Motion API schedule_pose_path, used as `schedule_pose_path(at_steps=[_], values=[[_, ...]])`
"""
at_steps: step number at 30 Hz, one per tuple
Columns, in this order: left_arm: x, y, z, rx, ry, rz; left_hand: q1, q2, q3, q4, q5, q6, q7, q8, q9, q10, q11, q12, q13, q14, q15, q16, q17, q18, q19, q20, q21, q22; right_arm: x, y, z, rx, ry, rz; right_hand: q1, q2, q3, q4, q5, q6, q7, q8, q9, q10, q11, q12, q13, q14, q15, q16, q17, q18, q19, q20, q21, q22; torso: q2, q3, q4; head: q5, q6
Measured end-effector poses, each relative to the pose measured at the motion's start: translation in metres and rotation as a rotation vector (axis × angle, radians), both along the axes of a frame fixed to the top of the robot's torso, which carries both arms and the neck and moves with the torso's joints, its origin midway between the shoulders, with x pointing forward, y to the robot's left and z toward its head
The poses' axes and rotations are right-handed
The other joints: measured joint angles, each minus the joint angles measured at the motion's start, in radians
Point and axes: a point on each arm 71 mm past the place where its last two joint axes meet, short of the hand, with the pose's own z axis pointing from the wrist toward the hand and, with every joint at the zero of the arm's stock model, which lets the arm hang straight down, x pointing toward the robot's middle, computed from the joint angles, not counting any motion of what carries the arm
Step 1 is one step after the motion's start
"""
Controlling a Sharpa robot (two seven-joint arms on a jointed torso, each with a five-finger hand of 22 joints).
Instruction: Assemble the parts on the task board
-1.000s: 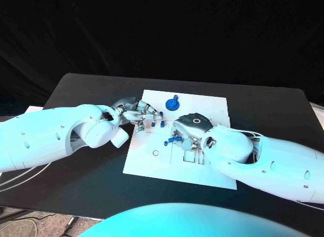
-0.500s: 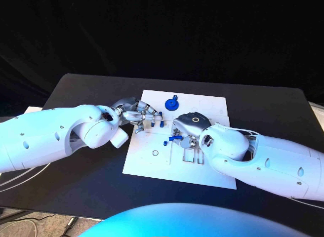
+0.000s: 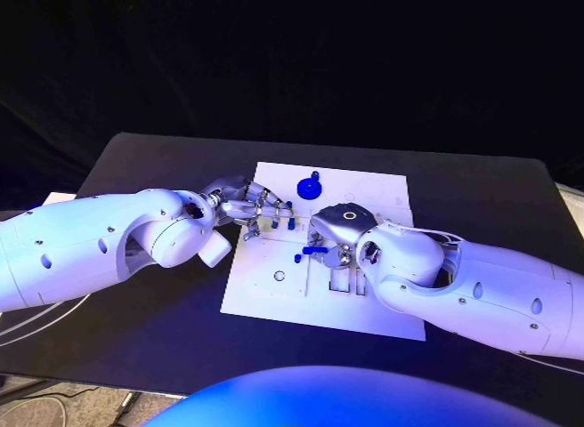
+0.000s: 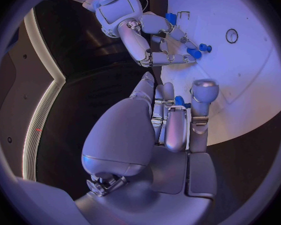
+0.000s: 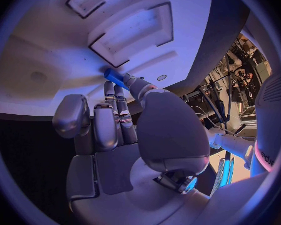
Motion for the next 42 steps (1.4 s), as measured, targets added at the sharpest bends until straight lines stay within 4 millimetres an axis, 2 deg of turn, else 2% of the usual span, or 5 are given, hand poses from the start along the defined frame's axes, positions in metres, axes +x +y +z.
schedule_pose_path(at_steps=[11,27,30,34,42], values=[[0.0,0.0,0.0,0.001,0.003,-0.001,0.004,-0.004,0.0,0.0,0.0,-0.004,0.004,0.0,-0.003,0.0,0.0,0.0,-0.004,0.0,0.0,-0.004,0.0,0.0,-0.004,0.004,0.0,0.0,0.001,-0.003,-0.004,-0.028,0.016,-0.008,0.0,-0.021,-0.013,0.004,-0.006,-0.028,0.017,0.0,-0.008,-0.014,0.014,-0.01,0.0,0.0,0.007,0.0,-0.007,0.0,-0.006,0.006,0.0,-0.009,0.0,0.0006,0.0002,0.001,0.0],[0.0,0.0,0.0,0.003,0.006,-0.002,0.004,-0.004,0.0,0.0,0.0,-0.004,0.004,0.0,-0.003,0.0,0.0,0.0,-0.004,0.0,0.0,-0.004,0.0,0.0,-0.004,0.004,0.0,0.0,0.0,-0.006,-0.003,-0.036,0.019,-0.009,0.004,-0.039,-0.029,0.007,-0.014,-0.045,0.02,0.0,-0.014,-0.023,0.016,-0.01,0.002,0.0,0.014,0.0,-0.011,0.0,-0.007,0.014,-0.004,-0.012,0.0,0.0012,-0.0002,0.001,0.0],[0.0,0.0,0.0,0.003,0.007,-0.002,0.004,-0.004,0.0,0.0,0.0,-0.004,0.004,0.0,-0.004,0.0,0.0,-0.005,-0.005,-0.003,0.003,-0.004,0.0,0.0,-0.004,0.004,0.0,0.0,0.001,-0.006,-0.003,-0.038,0.019,-0.01,0.037,-0.019,-0.012,-0.01,-0.014,-0.045,0.02,0.0,-0.014,-0.023,0.016,-0.01,0.005,0.0,0.014,0.0,-0.009,0.0,-0.007,0.014,-0.004,-0.01,0.0,0.001,-0.0001,0.0,0.0],[0.0,0.0,0.0,0.003,0.007,-0.003,0.004,-0.004,0.0,0.0,0.0,-0.004,0.004,0.0,-0.004,0.0,0.0,-0.007,-0.005,-0.003,0.003,-0.004,0.0,0.0,-0.004,0.004,0.0,0.0,0.002,-0.007,-0.003,-0.039,0.016,-0.013,0.065,0.009,0.022,-0.029,-0.019,-0.011,0.005,0.012,-0.012,0.009,0.007,-0.002,0.005,0.0,0.014,0.012,0.013,0.0,0.007,0.011,0.021,0.025,0.0,0.0006,0.0,-0.001,0.0],[0.0,0.0,0.0,0.003,0.008,-0.003,0.008,0.0,0.0,0.0,0.0,-0.004,0.003,0.0,-0.004,0.0,0.0,-0.007,-0.007,-0.003,0.003,-0.004,-0.002,0.0,-0.004,0.004,-0.004,0.0,0.001,-0.01,-0.004,-0.012,0.006,-0.017,0.066,0.019,0.036,-0.036,-0.025,0.014,-0.003,0.026,-0.005,0.028,0.009,0.012,0.01,-0.002,0.001,0.016,0.023,0.0,0.017,0.001,0.041,0.052,0.0,0.0006,0.0002,-0.002,0.0]])
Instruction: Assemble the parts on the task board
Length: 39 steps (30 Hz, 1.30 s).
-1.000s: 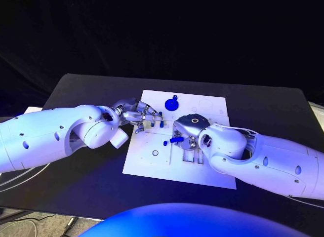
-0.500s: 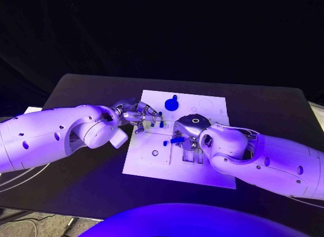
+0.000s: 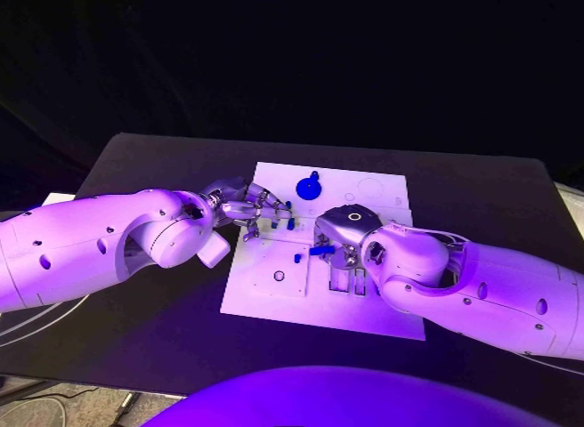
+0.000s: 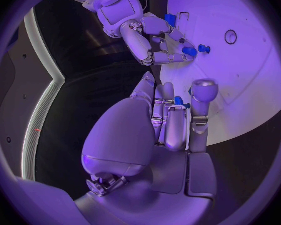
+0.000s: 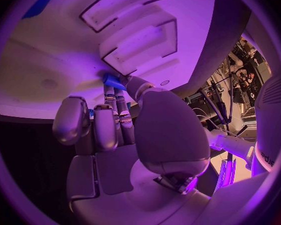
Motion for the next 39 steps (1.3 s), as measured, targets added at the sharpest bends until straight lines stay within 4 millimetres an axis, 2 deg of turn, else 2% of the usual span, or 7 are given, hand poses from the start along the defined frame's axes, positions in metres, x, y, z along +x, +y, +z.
schedule_pose_path(at_steps=[8,13,17,20,27,33,39], values=[[0.0,0.0,0.0,0.0,0.0,0.0,0.003,0.003,0.0,0.0,0.0,0.0,0.0,-0.006,-0.004,-0.002,0.002,-0.002,-0.006,0.0,0.0,0.0,-0.002,0.0,0.0,0.0,0.0,-0.001,-0.003,-0.001,0.004,0.058,-0.011,0.006,-0.019,0.019,-0.007,0.011,-0.018,0.001,-0.001,0.0,0.001,0.007,0.0,0.0,0.0,0.0,0.0,0.0,-0.002,0.0,0.003,-0.003,0.004,0.003,0.0,0.0,0.0004,0.0,0.0],[0.0,-0.002,0.0,-0.001,0.0,-0.002,0.008,0.008,-0.002,0.002,0.0,-0.027,0.019,-0.035,-0.027,-0.029,0.018,-0.061,-0.05,-0.015,0.015,-0.023,-0.039,0.0,-0.01,0.01,-0.035,-0.014,-0.005,-0.003,0.011,0.106,-0.026,0.005,-0.022,0.022,-0.007,0.013,-0.02,0.001,-0.001,-0.001,0.001,0.009,-0.001,0.0,-0.002,0.0,0.0,0.0,-0.002,0.0,0.003,-0.003,0.005,0.003,-0.001,0.0,-0.0002,0.001,0.0],[0.0,-0.003,0.0,-0.002,-0.001,-0.003,0.007,0.007,-0.017,0.017,0.0,-0.038,0.03,-0.054,-0.048,-0.033,0.024,-0.111,-0.093,-0.02,0.02,-0.035,-0.067,0.0,-0.016,0.016,-0.059,-0.025,-0.008,-0.007,0.019,0.147,-0.044,-0.002,-0.025,0.025,-0.007,0.013,-0.022,0.001,-0.001,-0.003,0.001,0.009,-0.001,0.0,-0.003,0.0,0.0,0.0,-0.003,0.0,0.003,-0.003,0.005,0.003,-0.002,-0.0003,-0.0009,0.0,0.0],[0.0,-0.004,0.0,-0.001,-0.001,0.002,-0.027,0.001,-0.039,0.039,0.0,-0.038,0.03,-0.058,-0.057,-0.023,0.034,-0.121,-0.109,-0.023,0.023,-0.041,-0.072,0.0,-0.016,0.016,-0.066,-0.03,-0.009,-0.009,0.025,0.175,-0.057,-0.008,-0.025,0.025,-0.01,0.016,-0.022,0.001,-0.001,-0.004,0.001,0.009,-0.001,0.0,-0.004,0.0,0.0,0.0,-0.003,0.0,0.003,-0.003,0.005,0.003,-0.002,-0.0004,-0.0009,-0.002,0.0],[-0.001,-0.006,-0.001,0.009,0.013,0.017,-0.069,-0.011,-0.086,0.078,-0.007,-0.03,0.027,-0.058,-0.07,-0.013,0.031,-0.141,-0.131,-0.023,0.023,-0.046,-0.086,0.0,-0.016,0.016,-0.088,-0.044,-0.014,-0.01,0.034,0.23,-0.07,-0.009,-0.025,0.025,-0.01,0.016,-0.024,0.0,-0.001,-0.004,0.001,0.009,-0.001,-0.001,-0.005,0.0,0.0,0.0,-0.003,0.0,0.003,-0.003,0.005,0.005,-0.002,-0.0004,-0.0004,-0.002,0.0],[-0.002,-0.009,-0.001,0.017,0.028,0.024,-0.069,-0.011,-0.104,0.089,-0.037,-0.028,0.029,-0.062,-0.079,-0.009,0.034,-0.166,-0.149,-0.023,0.023,-0.06,-0.1,0.0,-0.013,0.02,-0.099,-0.052,-0.017,-0.009,0.038,0.266,-0.08,-0.011,-0.025,0.025,-0.01,0.016,-0.026,0.0,-0.002,-0.002,0.001,0.009,-0.002,-0.003,-0.005,0.0,0.0,0.0,-0.003,0.0,0.003,-0.003,0.005,0.005,-0.001,-0.0001,-0.0007,-0.002,0.0],[-0.004,-0.013,-0.002,0.016,0.043,0.024,-0.069,-0.011,-0.11,0.091,-0.041,-0.028,0.029,-0.064,-0.085,-0.009,0.034,-0.186,-0.162,-0.023,0.023,-0.066,-0.109,0.0,-0.013,0.02,-0.108,-0.058,-0.018,-0.009,0.041,0.289,-0.086,-0.017,-0.025,0.025,-0.01,0.016,-0.028,-0.001,-0.003,-0.001,0.001,0.011,-0.004,-0.004,-0.004,0.0,0.0,0.0,-0.003,0.0,0.003,-0.003,0.005,0.005,0.0,0.0,-0.0004,-0.002,0.0]])
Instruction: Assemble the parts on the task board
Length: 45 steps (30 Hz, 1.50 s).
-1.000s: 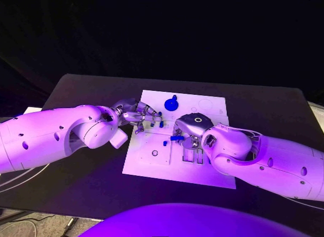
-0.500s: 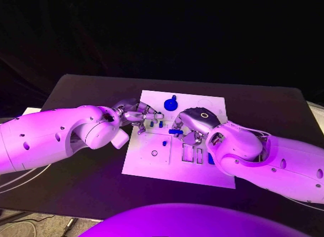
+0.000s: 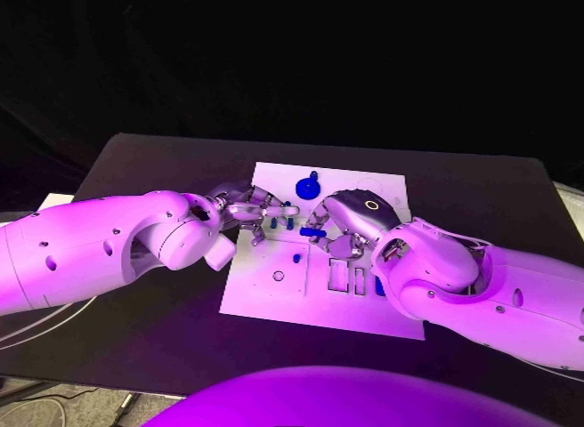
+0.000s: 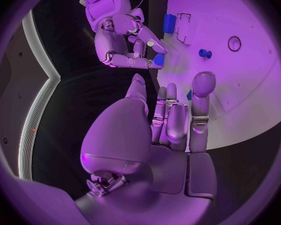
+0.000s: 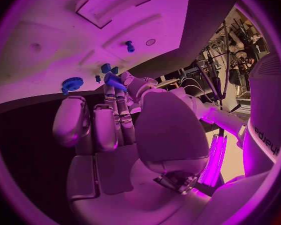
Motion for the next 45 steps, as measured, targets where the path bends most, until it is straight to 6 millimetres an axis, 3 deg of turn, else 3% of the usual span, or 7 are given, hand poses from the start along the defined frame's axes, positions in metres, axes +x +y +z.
schedule_pose_path(at_steps=[8,18,28,40,45], values=[[-0.002,-0.005,0.0,-0.013,0.019,-0.007,0.012,-0.012,-0.006,0.0,0.0,0.0,0.0,0.0,-0.007,0.021,0.002,-0.04,-0.02,0.004,0.004,-0.002,-0.001,0.0,0.0,0.0,0.0,-0.005,0.001,0.001,0.001,0.011,-0.003,-0.007,0.0,0.0,0.0,0.0,0.003,0.0,0.0,0.0,0.0,0.001,-0.002,-0.003,0.0,0.0,0.0,0.0,0.0,0.0,0.0,0.0,0.0,0.0,0.0,0.0,0.0008,-0.004,0.0],[-0.004,-0.011,-0.001,-0.03,0.042,-0.021,0.036,-0.014,-0.02,0.0,0.0,0.007,0.0,0.0,-0.023,0.1,0.0,-0.159,-0.064,0.004,0.004,-0.012,-0.004,0.0,0.006,0.006,-0.005,-0.012,0.001,0.005,0.003,0.025,-0.01,-0.011,0.0,0.0,0.0,0.0,0.003,-0.002,-0.002,0.0,0.0,0.003,-0.003,-0.007,0.0,0.004,-0.004,0.0,-0.001,0.0,0.0,0.0,0.0,0.001,0.001,0.0006,0.0002,-0.005,0.0],[-0.005,-0.014,-0.002,-0.029,0.061,-0.033,0.079,0.005,-0.014,-0.025,0.0,0.017,-0.002,0.0,-0.029,0.142,-0.005,-0.218,-0.08,0.015,0.0,-0.012,0.007,0.0,0.015,0.0,0.008,-0.01,0.0,0.005,0.005,0.034,-0.019,-0.016,0.001,-0.001,0.001,0.001,0.003,-0.002,-0.002,-0.004,0.0,0.003,-0.003,-0.01,-0.001,0.004,-0.004,0.0,-0.001,0.0,0.0,0.0,0.0,0.001,0.001,0.0006,0.0002,-0.004,0.0],[-0.006,-0.016,-0.003,-0.024,0.074,-0.048,0.097,0.012,-0.01,-0.04,0.0,0.022,-0.007,0.0,-0.033,0.172,-0.009,-0.256,-0.09,0.018,-0.004,-0.012,0.01,0.0,0.018,-0.004,0.02,-0.007,0.0,0.007,0.006,0.037,-0.03,-0.021,0.002,-0.002,0.001,0.001,0.005,-0.002,-0.002,0.0,0.0,0.003,-0.003,-0.007,0.0,0.004,-0.004,0.0,-0.001,0.0,0.0,0.0,0.0,0.0,0.0,0.0,0.0008,-0.006,0.0],[-0.006,-0.017,-0.003,-0.025,0.075,-0.048,0.12,0.036,0.0,-0.05,0.004,0.034,-0.012,0.0,-0.036,0.201,-0.015,-0.285,-0.098,0.022,-0.007,-0.012,0.013,0.0,0.024,-0.009,0.027,-0.004,0.0,0.008,0.006,0.037,-0.031,-0.019,0.003,-0.003,0.001,0.001,0.005,-0.003,-0.003,0.0,0.0,0.003,-0.003,-0.007,0.0,0.004,-0.004,0.0,-0.001,0.0,0.0,0.0,0.0,0.0,0.0,-0.0005,0.0008,-0.006,0.0]])
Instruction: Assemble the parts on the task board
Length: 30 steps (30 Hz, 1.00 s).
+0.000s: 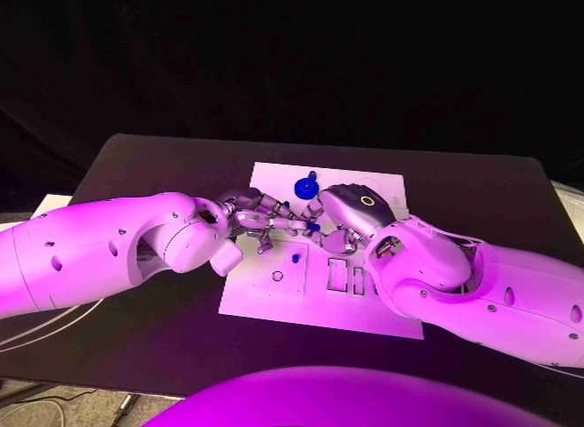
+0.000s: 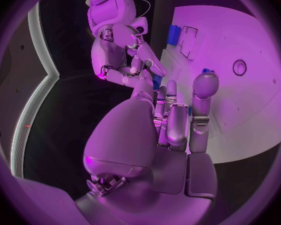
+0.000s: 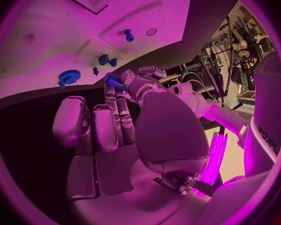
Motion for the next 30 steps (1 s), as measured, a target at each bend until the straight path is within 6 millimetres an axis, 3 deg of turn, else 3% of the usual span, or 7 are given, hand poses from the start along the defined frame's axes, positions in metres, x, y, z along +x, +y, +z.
schedule_pose_path(at_steps=[10,14,17,21,30], values=[[0.0001,0.0004,-0.0004,-0.01,0.011,0.012,0.034,0.034,0.032,-0.001,0.0,0.032,-0.014,-0.004,-0.01,0.049,-0.013,-0.053,-0.016,0.011,-0.011,0.0,0.005,0.0,0.007,-0.007,0.005,0.001,0.0003,0.0005,0.0004,-0.001,-0.002,-0.001,0.0,0.0,0.0,0.0,0.0,0.0,0.0,0.0,0.0,0.0,0.0,0.0,0.0,0.0,0.0,0.0,0.0,0.0,0.0,0.0,0.0,0.0,0.0,-0.0001,0.0,0.001,0.0],[-0.0002,0.0002,-0.0005,-0.014,0.015,0.013,0.08,0.064,0.076,-0.023,-0.001,0.056,-0.02,-0.011,-0.018,0.079,-0.02,-0.081,-0.025,0.016,-0.016,0.0,0.005,0.0,0.011,-0.011,0.011,0.003,0.0007,0.0002,0.0002,-0.002,-0.001,-0.004,-0.002,0.002,0.0,0.0,0.0,0.0,0.0,0.0,0.0,0.0,0.0,0.0,0.002,0.0,0.0,0.0,0.0,0.0,0.0,0.0,0.0,0.0,0.0,-0.0001,0.0001,0.001,0.0],[-0.0002,0.0001,-0.0005,-0.016,0.017,0.014,0.114,0.079,0.12,-0.05,-0.024,0.063,-0.013,-0.019,-0.022,0.098,-0.026,-0.099,-0.031,0.012,-0.019,-0.004,0.009,0.0,0.014,-0.014,0.014,0.007,0.0007,0.0002,0.0002,-0.002,-0.001,-0.005,-0.002,0.002,0.0,0.0,-0.001,0.0,0.0,-0.001,0.0,0.0,0.0,0.0,0.002,0.0,0.0,0.0,-0.001,0.0,0.0,0.0,0.0,0.0,0.0,-0.0001,0.0001,0.001,0.0],[-0.0002,0.0,-0.0004,-0.019,0.018,0.016,0.121,0.081,0.165,-0.073,-0.028,0.072,-0.004,-0.019,-0.022,0.121,-0.025,-0.113,-0.036,0.016,-0.023,-0.004,0.015,0.0,0.011,-0.018,0.021,0.012,0.0006,0.0003,0.0,-0.002,-0.001,-0.005,-0.002,0.002,-0.003,0.0,-0.001,0.0,0.0,-0.002,0.001,0.0,0.0,0.0,0.002,0.0,0.0,0.0,-0.005,0.0,0.0,0.0,0.0,-0.001,0.0,0.0003,0.0,0.001,0.0],[0.0,0.0,-0.0002,-0.024,0.016,0.023,0.121,0.081,0.206,-0.054,-0.037,0.072,-0.004,-0.039,-0.023,0.142,-0.013,-0.15,-0.047,0.016,-0.023,-0.004,0.023,0.0,0.007,-0.022,0.032,0.023,0.0015,-0.0003,0.0002,-0.002,-0.003,-0.007,-0.003,0.003,-0.003,0.0,-0.003,0.0,0.0,-0.007,0.001,0.0,0.0,-0.001,-0.001,0.0,0.0,-0.004,-0.013,0.0,0.0,0.0,0.0,-0.006,0.0,0.0004,-0.0003,0.0,0.0]])
